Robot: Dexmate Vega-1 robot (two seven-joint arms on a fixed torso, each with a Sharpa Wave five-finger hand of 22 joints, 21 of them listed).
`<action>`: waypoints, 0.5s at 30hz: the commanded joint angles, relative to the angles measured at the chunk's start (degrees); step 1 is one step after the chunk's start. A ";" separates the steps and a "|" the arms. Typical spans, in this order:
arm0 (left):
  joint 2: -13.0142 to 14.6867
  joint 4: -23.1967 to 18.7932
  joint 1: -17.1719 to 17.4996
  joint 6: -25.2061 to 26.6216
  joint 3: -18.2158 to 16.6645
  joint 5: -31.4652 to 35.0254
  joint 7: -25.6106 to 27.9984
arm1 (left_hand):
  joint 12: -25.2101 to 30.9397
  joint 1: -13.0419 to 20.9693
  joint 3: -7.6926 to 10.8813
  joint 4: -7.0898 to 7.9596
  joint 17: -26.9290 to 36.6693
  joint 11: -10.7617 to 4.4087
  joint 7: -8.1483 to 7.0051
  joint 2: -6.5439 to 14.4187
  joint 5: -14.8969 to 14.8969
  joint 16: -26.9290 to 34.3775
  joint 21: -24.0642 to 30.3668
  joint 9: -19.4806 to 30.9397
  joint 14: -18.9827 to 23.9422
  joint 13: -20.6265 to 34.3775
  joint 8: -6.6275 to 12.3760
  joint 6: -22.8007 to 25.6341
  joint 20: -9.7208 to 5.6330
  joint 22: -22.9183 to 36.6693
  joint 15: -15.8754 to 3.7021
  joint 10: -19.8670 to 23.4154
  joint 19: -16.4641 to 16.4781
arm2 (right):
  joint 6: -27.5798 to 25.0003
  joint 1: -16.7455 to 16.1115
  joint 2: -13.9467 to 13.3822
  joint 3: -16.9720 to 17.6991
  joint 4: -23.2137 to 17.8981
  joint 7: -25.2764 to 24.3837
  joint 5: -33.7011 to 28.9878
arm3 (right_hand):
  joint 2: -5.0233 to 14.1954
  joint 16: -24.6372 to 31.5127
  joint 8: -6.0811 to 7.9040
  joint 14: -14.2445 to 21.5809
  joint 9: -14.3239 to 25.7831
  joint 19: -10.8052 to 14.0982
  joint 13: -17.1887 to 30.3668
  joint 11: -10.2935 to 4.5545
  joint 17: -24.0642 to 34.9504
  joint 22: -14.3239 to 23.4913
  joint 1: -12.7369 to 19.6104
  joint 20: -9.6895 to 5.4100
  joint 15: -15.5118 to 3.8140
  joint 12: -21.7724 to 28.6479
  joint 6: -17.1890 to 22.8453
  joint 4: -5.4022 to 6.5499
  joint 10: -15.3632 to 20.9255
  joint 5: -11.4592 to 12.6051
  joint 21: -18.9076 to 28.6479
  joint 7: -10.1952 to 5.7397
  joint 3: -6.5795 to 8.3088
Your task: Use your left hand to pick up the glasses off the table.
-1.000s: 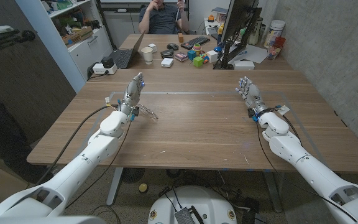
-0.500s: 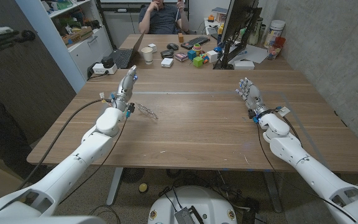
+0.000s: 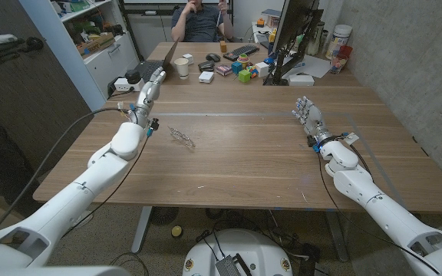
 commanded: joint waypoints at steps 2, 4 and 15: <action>6.86 -4.65 -3.41 3.76 0.71 11.16 -0.06 | -0.02 0.79 0.18 -0.64 -0.02 -0.67 -1.00 3.87 0.32 0.15 0.37 0.13 -1.90 0.06 0.12 0.06 -0.20 0.05 -0.01 -1.07 0.86 | 0.57 0.31 0.61 0.06 1.34 0.45 0.37 | 4.12 0.34 0.42 -0.36 0.14 0.34 0.07 0.43 0.12 0.20 -0.35 -0.27 0.08 0.40 -0.02 0.07 0.00 0.36 0.28 0.39 0.48; 7.23 -4.62 -3.77 3.64 0.85 11.63 -0.72 | -0.03 1.16 0.13 -1.16 -0.07 -1.35 -1.93 3.28 0.23 0.08 0.33 0.10 -1.30 0.06 0.01 0.30 -0.51 -0.01 -0.35 -0.68 1.13 | 0.67 0.35 0.67 0.07 1.48 0.52 0.40 | 4.11 0.35 0.43 -0.35 0.14 0.35 0.07 0.46 0.12 0.20 -0.36 -0.27 0.07 0.42 -0.01 0.07 0.05 0.36 0.28 0.37 0.49; 11.25 -0.75 -10.17 -1.45 3.74 13.56 -12.33 | -0.92 4.58 -0.13 -5.66 -0.18 -3.61 -4.40 0.17 -0.45 -0.98 -0.71 0.09 -1.50 0.12 -0.96 -2.14 -2.64 -0.30 -1.87 -1.45 1.10 | 0.63 0.77 0.87 0.14 2.60 0.96 0.70 | 4.03 0.35 0.45 -0.26 0.14 0.38 0.07 0.53 0.11 0.20 -0.44 -0.22 0.11 0.42 0.07 0.05 0.10 0.36 0.27 0.36 0.51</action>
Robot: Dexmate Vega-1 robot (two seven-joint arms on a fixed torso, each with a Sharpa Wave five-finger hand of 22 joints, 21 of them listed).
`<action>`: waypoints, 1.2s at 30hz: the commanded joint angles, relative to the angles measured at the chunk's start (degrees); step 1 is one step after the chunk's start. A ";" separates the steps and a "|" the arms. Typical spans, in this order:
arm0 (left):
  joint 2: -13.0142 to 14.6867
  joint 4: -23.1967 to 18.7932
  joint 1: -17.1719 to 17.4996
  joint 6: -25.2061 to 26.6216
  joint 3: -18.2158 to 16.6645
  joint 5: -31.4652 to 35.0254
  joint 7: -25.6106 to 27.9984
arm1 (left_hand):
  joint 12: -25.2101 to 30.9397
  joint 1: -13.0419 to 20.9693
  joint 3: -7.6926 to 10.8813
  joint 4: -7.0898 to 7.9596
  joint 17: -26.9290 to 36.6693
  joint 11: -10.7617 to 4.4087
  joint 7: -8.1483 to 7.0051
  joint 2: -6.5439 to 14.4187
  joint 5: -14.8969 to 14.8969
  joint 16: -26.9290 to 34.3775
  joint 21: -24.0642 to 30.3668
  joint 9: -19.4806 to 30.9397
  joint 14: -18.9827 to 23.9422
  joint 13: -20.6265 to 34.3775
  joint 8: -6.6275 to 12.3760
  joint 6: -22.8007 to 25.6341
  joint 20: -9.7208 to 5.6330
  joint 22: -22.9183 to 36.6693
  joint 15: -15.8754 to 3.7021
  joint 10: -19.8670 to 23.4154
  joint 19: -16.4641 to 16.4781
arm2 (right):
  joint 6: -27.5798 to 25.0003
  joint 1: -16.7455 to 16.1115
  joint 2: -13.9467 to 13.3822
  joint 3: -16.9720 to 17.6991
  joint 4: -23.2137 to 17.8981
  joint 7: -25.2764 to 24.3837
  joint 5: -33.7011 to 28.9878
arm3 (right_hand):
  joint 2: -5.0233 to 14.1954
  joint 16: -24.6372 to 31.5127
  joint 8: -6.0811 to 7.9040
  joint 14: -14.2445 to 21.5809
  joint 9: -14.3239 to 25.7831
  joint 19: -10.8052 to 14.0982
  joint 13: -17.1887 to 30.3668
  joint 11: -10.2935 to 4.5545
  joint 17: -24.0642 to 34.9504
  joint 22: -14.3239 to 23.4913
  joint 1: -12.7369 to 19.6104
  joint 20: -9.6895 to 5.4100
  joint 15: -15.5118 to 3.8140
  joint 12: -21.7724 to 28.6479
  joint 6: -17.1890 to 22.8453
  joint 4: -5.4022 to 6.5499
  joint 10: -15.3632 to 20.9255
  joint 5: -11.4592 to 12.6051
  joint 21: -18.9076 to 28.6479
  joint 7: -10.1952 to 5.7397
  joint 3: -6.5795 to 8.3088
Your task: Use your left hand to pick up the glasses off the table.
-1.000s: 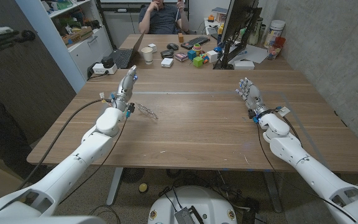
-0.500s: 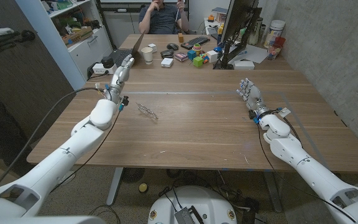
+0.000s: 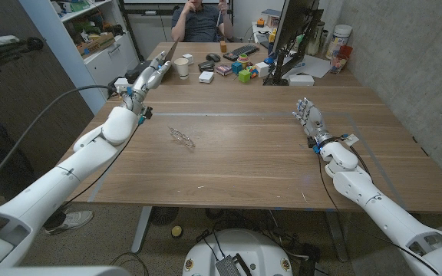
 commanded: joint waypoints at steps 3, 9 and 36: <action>5.01 1.83 -6.51 -3.11 2.96 5.01 -9.88 | -0.27 1.74 0.31 -1.59 0.09 -0.39 0.02 -0.15 -0.24 -0.57 -0.64 0.12 -1.29 0.14 -0.20 -1.27 -1.09 -0.05 -0.87 -1.75 -0.43 | 0.08 0.64 0.39 0.05 1.52 0.74 0.38 | 4.00 0.36 0.44 -0.24 0.15 0.38 0.07 0.50 0.12 0.21 -0.47 -0.23 0.16 0.41 0.06 0.05 0.10 0.36 0.27 0.42 0.51; 6.94 -0.90 -6.97 -1.10 3.28 8.32 -11.63 | -0.05 5.80 0.53 -6.18 0.14 -1.65 -1.79 -1.29 -0.53 -0.48 -1.27 0.22 -0.18 0.21 0.60 -0.70 4.31 -0.04 -1.27 -0.63 0.59 | 0.24 0.84 0.50 0.12 2.05 0.85 0.44 | 3.93 0.35 0.44 -0.23 0.15 0.41 0.07 0.53 0.12 0.21 -0.53 -0.18 0.19 0.42 0.09 0.05 0.12 0.35 0.28 0.38 0.50; 11.66 -8.84 -7.38 3.95 3.64 18.81 -17.01 | 1.16 16.77 -1.29 -14.87 0.36 -2.66 -8.20 -7.37 -0.14 -0.23 -2.66 0.43 4.76 0.40 2.33 6.20 10.93 0.24 0.13 5.76 4.36 | 0.88 1.32 0.93 0.31 3.43 1.48 0.73 | 3.83 0.35 0.44 -0.10 0.15 0.45 0.07 0.55 0.11 0.21 -0.69 -0.12 0.33 0.42 0.15 0.02 0.25 0.35 0.27 0.38 0.53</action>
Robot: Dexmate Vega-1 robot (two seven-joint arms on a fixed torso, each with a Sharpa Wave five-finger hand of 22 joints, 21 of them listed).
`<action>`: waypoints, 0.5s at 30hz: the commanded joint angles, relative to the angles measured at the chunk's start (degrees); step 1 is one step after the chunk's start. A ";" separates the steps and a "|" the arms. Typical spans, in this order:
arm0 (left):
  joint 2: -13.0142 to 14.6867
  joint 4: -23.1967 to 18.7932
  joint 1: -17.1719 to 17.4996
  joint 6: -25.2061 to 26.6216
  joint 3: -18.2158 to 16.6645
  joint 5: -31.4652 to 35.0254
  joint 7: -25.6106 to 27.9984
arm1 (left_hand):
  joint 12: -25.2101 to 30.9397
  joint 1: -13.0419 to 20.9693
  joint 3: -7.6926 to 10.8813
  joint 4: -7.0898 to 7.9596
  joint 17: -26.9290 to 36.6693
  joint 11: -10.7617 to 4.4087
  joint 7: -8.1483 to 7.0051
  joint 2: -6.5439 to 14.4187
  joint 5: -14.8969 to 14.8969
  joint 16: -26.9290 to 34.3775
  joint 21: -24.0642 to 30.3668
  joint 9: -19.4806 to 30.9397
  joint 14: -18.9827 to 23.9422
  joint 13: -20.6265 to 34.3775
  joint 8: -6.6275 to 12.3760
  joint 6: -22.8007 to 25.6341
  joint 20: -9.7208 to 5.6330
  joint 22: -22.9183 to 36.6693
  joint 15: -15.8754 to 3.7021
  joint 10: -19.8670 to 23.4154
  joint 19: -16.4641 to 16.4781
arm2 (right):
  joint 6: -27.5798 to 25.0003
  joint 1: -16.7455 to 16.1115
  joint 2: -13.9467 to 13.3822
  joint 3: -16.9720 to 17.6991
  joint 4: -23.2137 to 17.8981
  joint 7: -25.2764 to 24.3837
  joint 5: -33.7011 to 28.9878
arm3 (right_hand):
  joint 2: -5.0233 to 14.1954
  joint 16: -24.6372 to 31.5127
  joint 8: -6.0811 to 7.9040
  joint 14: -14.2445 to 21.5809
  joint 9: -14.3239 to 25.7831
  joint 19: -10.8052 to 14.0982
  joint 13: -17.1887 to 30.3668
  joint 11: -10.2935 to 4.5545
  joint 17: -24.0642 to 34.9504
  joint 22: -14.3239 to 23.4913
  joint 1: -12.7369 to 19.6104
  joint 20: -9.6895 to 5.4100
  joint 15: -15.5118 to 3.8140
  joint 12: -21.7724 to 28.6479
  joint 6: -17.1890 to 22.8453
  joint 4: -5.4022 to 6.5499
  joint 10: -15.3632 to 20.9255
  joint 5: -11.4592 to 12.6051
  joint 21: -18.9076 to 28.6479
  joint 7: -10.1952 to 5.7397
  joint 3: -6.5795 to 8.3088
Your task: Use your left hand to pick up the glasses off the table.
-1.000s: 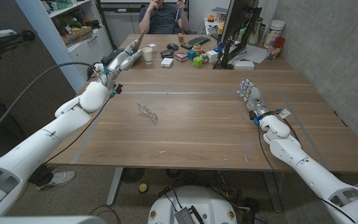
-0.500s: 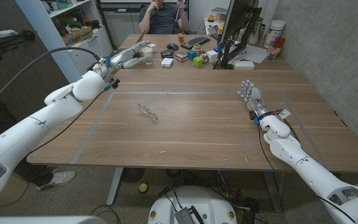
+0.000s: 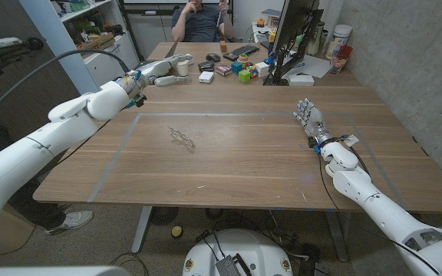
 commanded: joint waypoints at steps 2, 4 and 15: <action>1.65 -2.34 -1.05 1.92 0.59 3.59 -3.97 | 0.35 1.84 0.20 -0.50 0.20 0.29 -0.30 -0.19 0.37 0.13 -0.36 0.15 0.47 0.13 0.35 0.62 0.25 0.08 -0.13 0.60 0.94 | 0.21 0.12 0.08 0.16 0.42 0.09 0.10 | 3.58 0.35 0.44 -0.10 0.16 0.45 0.08 0.61 0.12 0.21 -0.47 -0.11 0.33 0.42 0.16 0.02 0.25 0.35 0.27 0.39 0.53; 1.98 -2.56 -1.34 2.10 0.72 3.73 -5.08 | 0.18 2.78 0.19 -0.58 0.20 -0.29 -0.32 -0.38 0.45 0.06 -0.39 0.13 0.62 0.15 0.22 0.47 0.22 0.07 -0.27 0.43 1.26 | 0.18 0.17 0.12 0.15 0.48 0.13 0.14 | 3.56 0.36 0.44 -0.08 0.16 0.47 0.08 0.55 0.12 0.21 -0.49 -0.11 0.33 0.45 0.16 0.02 0.33 0.35 0.27 0.40 0.53; 3.92 -3.80 -2.56 2.97 1.34 5.31 -10.31 | 0.36 8.80 0.07 -0.82 0.19 -0.28 -0.09 -1.76 0.72 0.18 0.23 0.11 3.11 0.22 0.04 0.67 -0.34 -0.04 -0.68 2.47 5.45 | 0.03 0.31 0.27 0.01 0.47 -0.35 -0.14 | 3.50 0.36 0.45 -0.04 0.16 0.51 0.08 0.52 0.12 0.21 -0.58 -0.06 0.39 0.42 0.22 0.03 0.30 0.34 0.27 0.38 0.51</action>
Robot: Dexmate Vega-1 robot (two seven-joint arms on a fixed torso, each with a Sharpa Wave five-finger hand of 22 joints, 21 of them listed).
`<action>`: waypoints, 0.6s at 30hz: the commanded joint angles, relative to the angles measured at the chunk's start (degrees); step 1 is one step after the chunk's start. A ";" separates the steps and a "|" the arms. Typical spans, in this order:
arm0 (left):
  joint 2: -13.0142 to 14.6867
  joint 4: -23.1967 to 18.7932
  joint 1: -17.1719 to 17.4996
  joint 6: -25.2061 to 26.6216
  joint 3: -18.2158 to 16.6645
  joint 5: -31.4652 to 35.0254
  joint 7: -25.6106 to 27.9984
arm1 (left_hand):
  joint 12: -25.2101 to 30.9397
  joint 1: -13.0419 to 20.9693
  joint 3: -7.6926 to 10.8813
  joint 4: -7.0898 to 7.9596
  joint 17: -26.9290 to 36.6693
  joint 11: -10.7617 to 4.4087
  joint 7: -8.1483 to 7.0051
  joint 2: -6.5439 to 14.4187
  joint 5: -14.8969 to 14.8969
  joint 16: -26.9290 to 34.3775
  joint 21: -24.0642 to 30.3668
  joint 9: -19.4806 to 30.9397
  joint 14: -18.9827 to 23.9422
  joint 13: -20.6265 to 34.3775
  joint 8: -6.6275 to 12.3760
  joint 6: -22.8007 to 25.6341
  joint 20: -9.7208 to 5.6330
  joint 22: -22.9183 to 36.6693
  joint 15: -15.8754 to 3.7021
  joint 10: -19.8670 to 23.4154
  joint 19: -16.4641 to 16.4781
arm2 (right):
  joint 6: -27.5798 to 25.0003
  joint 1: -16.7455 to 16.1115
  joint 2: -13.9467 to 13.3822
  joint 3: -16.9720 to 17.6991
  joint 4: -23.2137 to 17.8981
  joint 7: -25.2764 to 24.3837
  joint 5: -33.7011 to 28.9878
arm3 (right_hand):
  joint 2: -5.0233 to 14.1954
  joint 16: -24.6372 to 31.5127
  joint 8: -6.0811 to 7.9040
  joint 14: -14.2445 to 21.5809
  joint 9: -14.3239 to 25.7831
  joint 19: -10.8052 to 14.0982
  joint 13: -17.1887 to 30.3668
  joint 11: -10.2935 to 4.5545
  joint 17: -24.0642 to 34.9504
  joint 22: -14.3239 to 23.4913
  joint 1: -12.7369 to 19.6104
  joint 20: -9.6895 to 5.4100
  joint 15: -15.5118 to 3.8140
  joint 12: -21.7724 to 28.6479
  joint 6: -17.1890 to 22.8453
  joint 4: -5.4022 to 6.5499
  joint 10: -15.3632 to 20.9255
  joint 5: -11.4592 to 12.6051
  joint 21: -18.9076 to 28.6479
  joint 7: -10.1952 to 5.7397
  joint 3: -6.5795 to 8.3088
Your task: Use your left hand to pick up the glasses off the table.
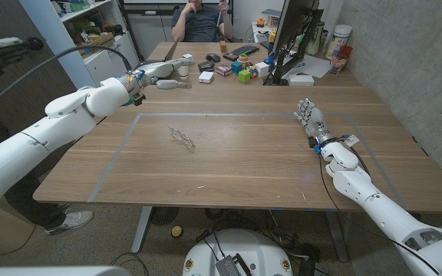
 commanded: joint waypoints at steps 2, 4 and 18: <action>2.15 -1.62 -1.60 1.11 0.89 2.43 -6.13 | 0.25 3.05 -0.28 -0.38 0.22 -0.42 0.74 -1.41 0.39 0.01 0.50 0.13 0.62 0.25 -0.17 -0.21 -1.57 0.03 0.18 0.72 1.92 | -0.18 0.20 0.19 -0.13 0.07 -0.49 -0.28 | 3.50 0.37 0.46 -0.12 0.16 0.53 0.08 0.13 0.12 0.21 -0.59 -0.06 0.30 0.41 0.24 0.02 -0.02 0.34 0.28 0.34 0.51; 2.32 -1.51 -2.00 0.83 1.09 2.70 -7.01 | 0.13 3.88 -0.77 -0.38 0.24 0.00 1.42 -2.46 0.44 -0.14 0.25 0.14 0.50 0.28 -0.23 -0.40 -2.63 -0.01 0.47 0.60 1.87 | -0.21 0.22 0.23 -0.18 0.05 -0.55 -0.33 | 3.49 0.36 0.45 -0.13 0.16 0.52 0.08 0.16 0.12 0.21 -0.60 -0.03 0.28 0.43 0.24 0.02 0.04 0.35 0.27 0.32 0.51; 2.48 -0.20 -6.12 -0.31 3.56 3.71 -16.36 | -0.08 6.82 -3.78 -0.07 0.33 2.13 4.70 -6.76 1.60 -0.43 -0.63 0.24 -0.04 0.39 -0.62 -1.10 -5.33 -0.05 1.48 0.19 1.81 | -0.56 1.02 0.82 -0.63 0.79 -0.95 -0.71 | 3.46 0.34 0.44 -0.13 0.17 0.56 0.09 0.26 0.12 0.21 -0.68 -0.03 0.30 0.41 0.25 0.03 0.03 0.35 0.28 0.25 0.50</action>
